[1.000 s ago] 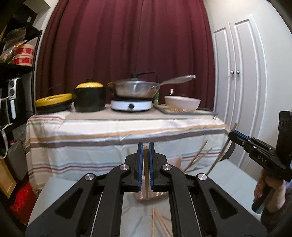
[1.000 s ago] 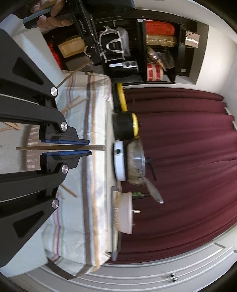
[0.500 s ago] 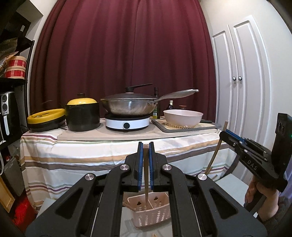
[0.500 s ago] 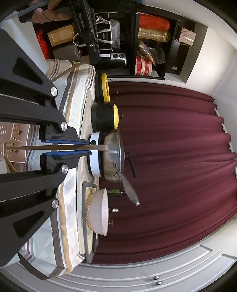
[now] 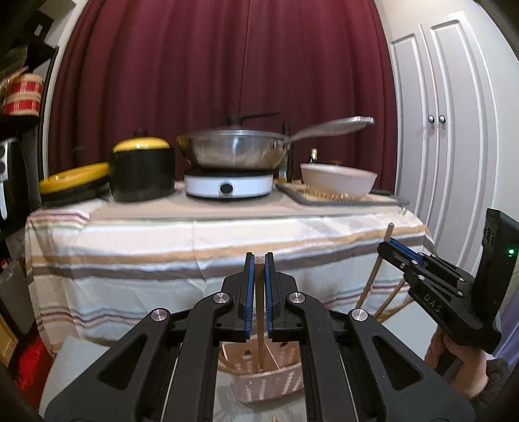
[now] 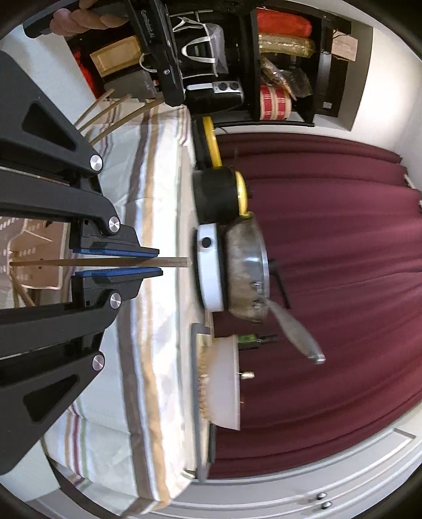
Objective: Organize utensils
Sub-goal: 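Open both tools to drop the chopsticks into the holder, then lower both open tools toward the remaining chopsticks, then close the right tool on a wooden chopstick while the left tool closes on another, then lift both held chopsticks and carry them over the holder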
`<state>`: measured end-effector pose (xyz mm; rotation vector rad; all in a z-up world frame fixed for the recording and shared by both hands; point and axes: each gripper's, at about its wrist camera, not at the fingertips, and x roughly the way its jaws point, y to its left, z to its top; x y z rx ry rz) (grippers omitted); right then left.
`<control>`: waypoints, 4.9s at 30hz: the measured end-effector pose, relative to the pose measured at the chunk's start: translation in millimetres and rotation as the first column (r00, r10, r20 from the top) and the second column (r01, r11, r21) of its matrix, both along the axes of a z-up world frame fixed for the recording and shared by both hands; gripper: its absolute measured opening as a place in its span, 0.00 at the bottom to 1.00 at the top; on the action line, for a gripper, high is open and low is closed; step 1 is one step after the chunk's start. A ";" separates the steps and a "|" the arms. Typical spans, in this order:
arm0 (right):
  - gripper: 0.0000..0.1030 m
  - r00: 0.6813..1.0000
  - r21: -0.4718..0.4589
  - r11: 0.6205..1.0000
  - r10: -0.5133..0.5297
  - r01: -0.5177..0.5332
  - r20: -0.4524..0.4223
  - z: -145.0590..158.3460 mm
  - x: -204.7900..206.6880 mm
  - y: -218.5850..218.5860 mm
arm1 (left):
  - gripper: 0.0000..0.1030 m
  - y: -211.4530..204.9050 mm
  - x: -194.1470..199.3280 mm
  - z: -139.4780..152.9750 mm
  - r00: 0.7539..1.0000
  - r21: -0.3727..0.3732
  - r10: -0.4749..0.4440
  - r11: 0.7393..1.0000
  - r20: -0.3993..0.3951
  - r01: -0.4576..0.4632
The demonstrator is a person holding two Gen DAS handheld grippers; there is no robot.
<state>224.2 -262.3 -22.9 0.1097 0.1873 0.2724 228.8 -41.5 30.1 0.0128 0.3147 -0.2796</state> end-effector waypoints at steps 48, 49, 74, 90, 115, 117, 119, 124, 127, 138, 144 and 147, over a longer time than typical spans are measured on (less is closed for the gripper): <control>0.45 0.939 -0.127 0.990 0.015 -0.063 -0.344 -164.1 -213.5 79.4 | 0.52 74.3 -214.3 -193.4 0.950 0.127 0.189 0.979 -0.248 -0.162; 0.44 0.935 -0.132 0.988 0.022 -0.073 -0.354 -167.8 -215.1 81.9 | 0.52 75.5 -216.4 -198.2 0.947 0.131 0.194 0.978 -0.258 -0.164; 0.08 0.892 -0.164 0.982 0.008 -0.093 -0.453 -191.0 -206.4 82.3 | 0.51 46.0 -216.0 -231.4 0.940 0.123 0.114 0.989 -0.323 -0.078; 0.09 0.884 -0.115 0.990 0.022 -0.085 -0.466 -195.5 -206.0 65.2 | 0.14 31.6 -203.3 -250.0 0.924 0.140 0.082 0.990 -0.374 -0.031; 0.07 0.904 -0.091 0.992 0.042 -0.088 -0.425 -179.3 -221.3 55.8 | 0.05 35.8 -214.8 -234.2 0.949 0.131 0.083 0.990 -0.303 -0.045; 0.06 0.909 -0.093 0.992 0.037 -0.083 -0.415 -175.4 -221.8 54.6 | 0.05 36.6 -216.9 -230.1 0.953 0.126 0.084 0.991 -0.293 -0.049; 0.06 0.914 -0.096 0.992 0.032 -0.077 -0.404 -171.3 -223.2 53.6 | 0.05 37.1 -219.3 -225.8 0.956 0.124 0.086 0.991 -0.280 -0.053; 0.06 0.927 -0.098 0.993 0.025 -0.066 -0.373 -160.5 -227.2 51.2 | 0.05 39.1 -224.2 -216.6 0.964 0.113 0.087 0.992 -0.253 -0.060; 0.06 0.938 -0.101 0.993 0.023 -0.061 -0.346 -151.8 -229.3 50.7 | 0.05 40.8 -227.7 -210.4 0.968 0.108 0.089 0.992 -0.236 -0.065; 0.06 0.970 -0.122 0.991 0.024 -0.055 -0.240 -113.1 -224.1 50.3 | 0.05 48.8 -229.9 -166.6 0.981 0.081 0.107 0.992 -0.160 -0.095; 0.06 0.982 -0.119 0.992 0.028 -0.051 -0.186 -89.5 -203.7 48.3 | 0.05 54.6 -214.9 -142.5 0.984 0.078 0.115 0.991 -0.136 -0.106; 0.06 0.986 -0.115 0.992 0.029 -0.048 -0.166 -81.1 -192.5 48.5 | 0.05 54.7 -203.4 -130.8 0.986 0.078 0.117 0.991 -0.118 -0.108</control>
